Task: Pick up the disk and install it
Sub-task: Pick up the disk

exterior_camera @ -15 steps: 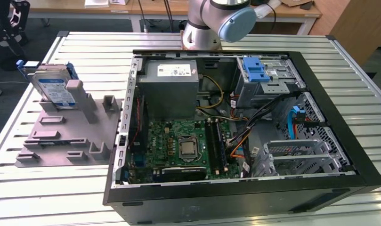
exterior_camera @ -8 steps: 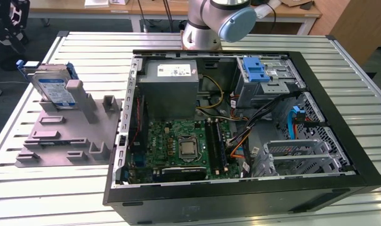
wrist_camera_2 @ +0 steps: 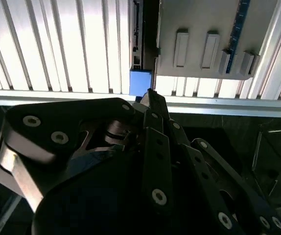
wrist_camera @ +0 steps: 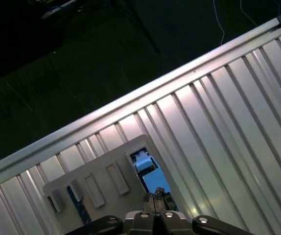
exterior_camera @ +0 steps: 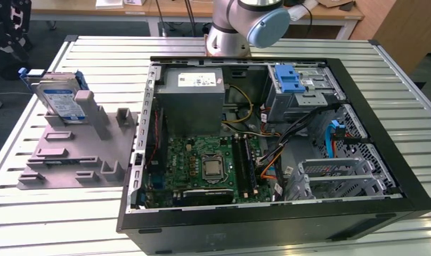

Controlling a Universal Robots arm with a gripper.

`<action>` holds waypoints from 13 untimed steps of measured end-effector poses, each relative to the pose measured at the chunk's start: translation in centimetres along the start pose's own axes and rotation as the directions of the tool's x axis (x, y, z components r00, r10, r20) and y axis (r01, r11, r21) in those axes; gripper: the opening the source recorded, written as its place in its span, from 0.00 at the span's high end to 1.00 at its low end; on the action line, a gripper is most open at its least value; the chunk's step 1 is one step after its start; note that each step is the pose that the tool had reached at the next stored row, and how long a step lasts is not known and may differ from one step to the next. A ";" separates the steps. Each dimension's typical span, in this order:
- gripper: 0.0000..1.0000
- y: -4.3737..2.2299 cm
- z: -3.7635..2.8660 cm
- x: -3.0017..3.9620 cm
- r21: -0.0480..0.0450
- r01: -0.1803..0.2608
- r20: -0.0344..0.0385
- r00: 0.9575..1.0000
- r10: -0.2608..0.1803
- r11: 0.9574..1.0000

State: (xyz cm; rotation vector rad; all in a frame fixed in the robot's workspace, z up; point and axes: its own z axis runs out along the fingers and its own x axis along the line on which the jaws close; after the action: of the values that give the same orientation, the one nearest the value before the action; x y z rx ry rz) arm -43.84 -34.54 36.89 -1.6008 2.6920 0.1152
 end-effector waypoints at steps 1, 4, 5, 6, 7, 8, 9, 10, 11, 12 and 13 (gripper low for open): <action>0.89 0.00 0.03 0.00 -0.001 0.018 -0.001 1.000 -0.018 1.000; 0.89 -0.01 0.14 0.00 -0.003 0.072 -0.004 0.997 -0.072 0.997; 0.89 -0.02 0.18 0.00 -0.003 0.084 -0.005 0.996 -0.084 0.996; 0.89 -0.01 0.23 0.01 0.003 0.090 -0.002 0.996 -0.090 0.996; 0.89 0.00 0.29 0.02 0.010 0.093 0.001 0.996 -0.093 0.996; 0.89 -0.01 0.33 0.02 0.013 0.098 0.002 0.995 -0.098 0.995; 0.89 -0.01 0.35 0.01 0.014 0.107 0.002 0.994 -0.107 0.994; 0.89 -0.01 0.36 0.01 0.013 0.120 0.002 0.993 -0.120 0.993; 0.89 0.00 0.38 0.02 0.012 0.137 0.001 0.991 -0.137 0.991; 0.89 0.00 0.41 0.02 0.011 0.155 0.001 0.988 -0.155 0.988; 0.89 0.00 0.44 0.02 0.010 0.173 0.000 0.985 -0.173 0.985</action>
State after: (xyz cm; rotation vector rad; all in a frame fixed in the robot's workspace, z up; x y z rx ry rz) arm -43.86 -34.53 36.46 -1.8216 2.5338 0.1006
